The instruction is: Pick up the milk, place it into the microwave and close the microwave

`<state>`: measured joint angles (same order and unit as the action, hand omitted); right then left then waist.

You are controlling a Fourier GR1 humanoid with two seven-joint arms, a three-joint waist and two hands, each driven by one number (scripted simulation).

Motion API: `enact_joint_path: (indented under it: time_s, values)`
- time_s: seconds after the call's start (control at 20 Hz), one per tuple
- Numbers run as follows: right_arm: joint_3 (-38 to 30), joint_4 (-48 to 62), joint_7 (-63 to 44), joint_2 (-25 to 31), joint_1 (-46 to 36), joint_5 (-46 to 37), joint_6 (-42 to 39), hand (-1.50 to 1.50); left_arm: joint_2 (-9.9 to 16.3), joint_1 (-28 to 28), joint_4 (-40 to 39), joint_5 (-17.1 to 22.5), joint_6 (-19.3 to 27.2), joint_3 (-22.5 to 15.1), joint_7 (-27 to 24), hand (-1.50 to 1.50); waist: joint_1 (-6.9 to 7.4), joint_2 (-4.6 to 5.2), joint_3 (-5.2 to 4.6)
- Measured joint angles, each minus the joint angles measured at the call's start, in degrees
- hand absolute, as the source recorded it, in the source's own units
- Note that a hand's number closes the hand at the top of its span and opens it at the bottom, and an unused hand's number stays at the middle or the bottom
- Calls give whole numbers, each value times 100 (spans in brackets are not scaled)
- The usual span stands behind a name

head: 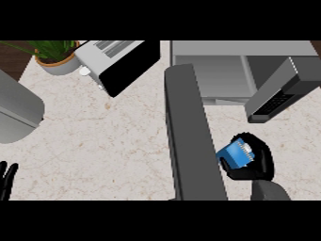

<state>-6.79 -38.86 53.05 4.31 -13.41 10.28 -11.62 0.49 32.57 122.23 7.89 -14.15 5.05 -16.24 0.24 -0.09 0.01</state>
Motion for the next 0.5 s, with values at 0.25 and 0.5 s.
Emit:
enact_joint_path:
  time_s: [0.25, 0.5]
  values:
    - [60, 110, -323, 534, -239, 47, -601, 150, 30, 128, 59, 104, -76, 25, -36, -150, 33, 7, 0]
    - [291, -285, -587, 617, -221, -33, -726, 150, 52, 151, 98, 202, -141, 156, -1, -150, 8, 1, -1]
